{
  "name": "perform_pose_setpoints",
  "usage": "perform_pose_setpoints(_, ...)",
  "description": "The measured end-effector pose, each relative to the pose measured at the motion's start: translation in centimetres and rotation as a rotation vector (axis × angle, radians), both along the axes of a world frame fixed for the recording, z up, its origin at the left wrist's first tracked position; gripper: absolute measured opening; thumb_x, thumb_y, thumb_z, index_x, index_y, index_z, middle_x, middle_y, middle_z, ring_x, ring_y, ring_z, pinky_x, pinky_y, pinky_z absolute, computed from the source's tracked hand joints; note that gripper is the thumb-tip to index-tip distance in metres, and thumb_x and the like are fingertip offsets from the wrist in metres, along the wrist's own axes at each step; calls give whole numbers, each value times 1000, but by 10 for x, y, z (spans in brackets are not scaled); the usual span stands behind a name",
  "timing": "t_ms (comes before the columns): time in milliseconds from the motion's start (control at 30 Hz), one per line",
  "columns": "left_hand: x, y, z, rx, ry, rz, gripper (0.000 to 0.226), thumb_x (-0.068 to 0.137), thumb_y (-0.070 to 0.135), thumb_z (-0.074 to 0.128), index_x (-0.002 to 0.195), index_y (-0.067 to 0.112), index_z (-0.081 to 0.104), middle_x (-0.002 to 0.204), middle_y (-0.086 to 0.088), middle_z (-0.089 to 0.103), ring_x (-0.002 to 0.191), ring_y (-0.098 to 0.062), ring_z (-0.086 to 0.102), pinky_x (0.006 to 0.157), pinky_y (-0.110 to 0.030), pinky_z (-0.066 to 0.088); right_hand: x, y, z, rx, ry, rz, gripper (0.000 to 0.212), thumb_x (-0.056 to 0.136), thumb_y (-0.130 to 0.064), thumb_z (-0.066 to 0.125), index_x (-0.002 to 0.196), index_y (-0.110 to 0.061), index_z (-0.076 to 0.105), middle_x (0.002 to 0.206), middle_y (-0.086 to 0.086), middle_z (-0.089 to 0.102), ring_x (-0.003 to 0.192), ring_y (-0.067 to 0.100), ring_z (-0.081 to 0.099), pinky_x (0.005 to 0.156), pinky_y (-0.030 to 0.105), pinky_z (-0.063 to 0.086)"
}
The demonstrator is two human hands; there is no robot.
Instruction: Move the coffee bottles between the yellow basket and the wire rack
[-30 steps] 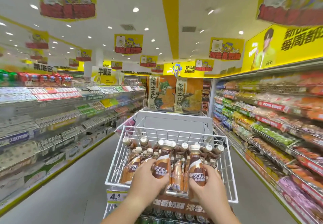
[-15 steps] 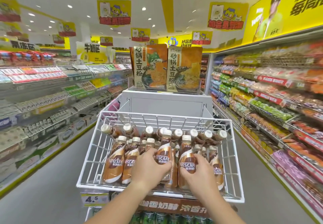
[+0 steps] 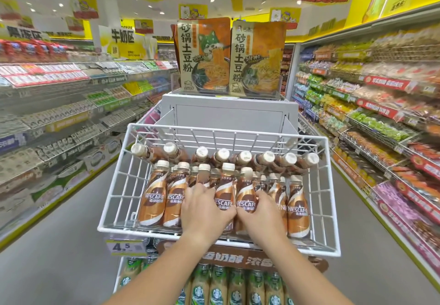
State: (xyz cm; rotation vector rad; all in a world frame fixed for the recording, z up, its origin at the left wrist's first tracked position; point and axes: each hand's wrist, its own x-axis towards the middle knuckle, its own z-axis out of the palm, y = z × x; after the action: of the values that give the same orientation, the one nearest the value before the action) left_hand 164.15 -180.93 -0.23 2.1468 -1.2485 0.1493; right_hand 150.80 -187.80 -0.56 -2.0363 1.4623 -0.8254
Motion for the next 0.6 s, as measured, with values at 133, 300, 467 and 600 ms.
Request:
perform_pose_setpoints(133, 3, 0, -1, 26, -61, 36, 74, 66, 79, 49, 111, 24, 72, 107, 7, 39, 104, -15, 34, 93, -35, 40, -1, 2, -3, -15, 3, -20, 81, 84, -49, 69, 151, -17, 36, 150, -2, 44, 124, 18, 55, 89, 30, 56)
perform_pose_setpoints(300, 2, -2, 0, 143, -197, 56, 76, 78, 81, 44, 124, 26, 68, 149, -4, 34, 134, -26, 29, 110, -45, 31, -1, 3, -6, -4, 23, -3, 82, 86, -53, 66, 153, -20, 32, 151, 0, 36, 131, 22, 47, 102, 40, 48)
perform_pose_setpoints(467, -1, 2, -7, 259, -326, 51, 80, 89, 80, 23, 141, 26, 52, 161, -8, 22, 141, -31, 23, 111, -52, 26, -10, 1, -7, 42, 103, 71, 85, 89, -60, 59, 156, -23, 22, 157, 2, 31, 140, 25, 39, 108, 44, 40)
perform_pose_setpoints(600, -3, 3, -10, 320, -290, 22, 80, 91, 77, 22, 148, 24, 39, 166, -10, 11, 146, -33, 15, 113, -55, 20, -15, 4, -6, 63, 150, 114, 82, 92, -55, 56, 157, -24, 18, 156, 4, 33, 140, 25, 37, 108, 42, 38)
